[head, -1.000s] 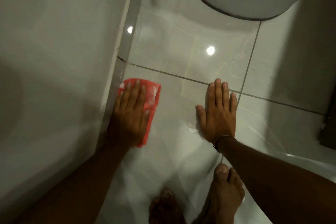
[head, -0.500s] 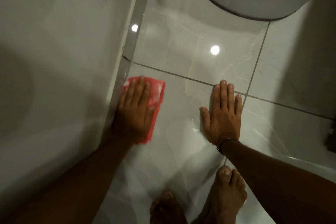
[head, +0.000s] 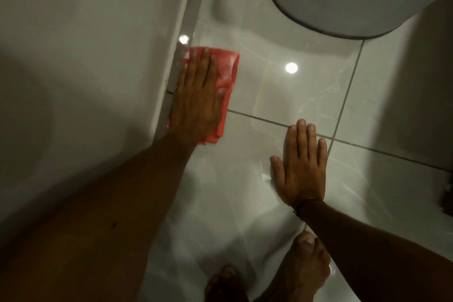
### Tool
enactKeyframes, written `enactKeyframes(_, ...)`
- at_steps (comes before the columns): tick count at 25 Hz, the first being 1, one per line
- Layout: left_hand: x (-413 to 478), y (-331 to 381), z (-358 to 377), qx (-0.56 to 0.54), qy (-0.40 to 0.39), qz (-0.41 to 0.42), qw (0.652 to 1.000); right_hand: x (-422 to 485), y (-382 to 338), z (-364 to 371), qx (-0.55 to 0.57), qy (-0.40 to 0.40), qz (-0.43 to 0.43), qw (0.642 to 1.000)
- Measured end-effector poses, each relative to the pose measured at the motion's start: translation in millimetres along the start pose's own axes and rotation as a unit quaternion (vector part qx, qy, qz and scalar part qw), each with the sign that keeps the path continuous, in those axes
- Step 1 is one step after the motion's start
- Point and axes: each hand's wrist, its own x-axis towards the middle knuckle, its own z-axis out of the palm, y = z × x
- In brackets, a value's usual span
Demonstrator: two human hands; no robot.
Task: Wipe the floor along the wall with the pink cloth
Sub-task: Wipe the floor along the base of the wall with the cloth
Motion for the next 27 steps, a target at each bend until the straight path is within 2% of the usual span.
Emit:
enactKeyframes(3,-81.4,-3.8,19.6,0.014,0.032,-0.012,0.999,0.1,-1.5,-1.9,-0.002,-0.003,0.002,1.000)
enactKeyframes(7,-187.1,1.4,33.2,0.044,0.017,-0.090,0.995,0.2,-2.0,-2.5,-0.008,-0.004,0.000,1.000)
enactKeyframes(10,-205.5,4.8,37.1,0.051,0.003,-0.110,0.993,0.1,0.0,-1.5,-0.005,0.000,-0.001,1.000)
enactKeyframes(14,-171.2,9.6,33.2,0.052,-0.023,-0.128,0.990,-1.1,0.1,1.1,-0.004,0.004,-0.004,1.000)
enactKeyframes(18,-103.4,7.6,14.2,0.045,-0.002,-0.045,0.998,-0.5,0.7,-0.8,0.002,-0.003,-0.003,1.000)
enactKeyframes(24,29.2,6.4,5.4,-0.003,0.024,-0.026,0.999,-1.0,0.2,2.4,0.012,0.016,-0.006,1.000)
enactKeyframes(27,28.0,8.3,-0.7,-0.016,0.019,-0.023,0.999,-0.5,0.0,-0.6,0.015,0.007,-0.003,1.000)
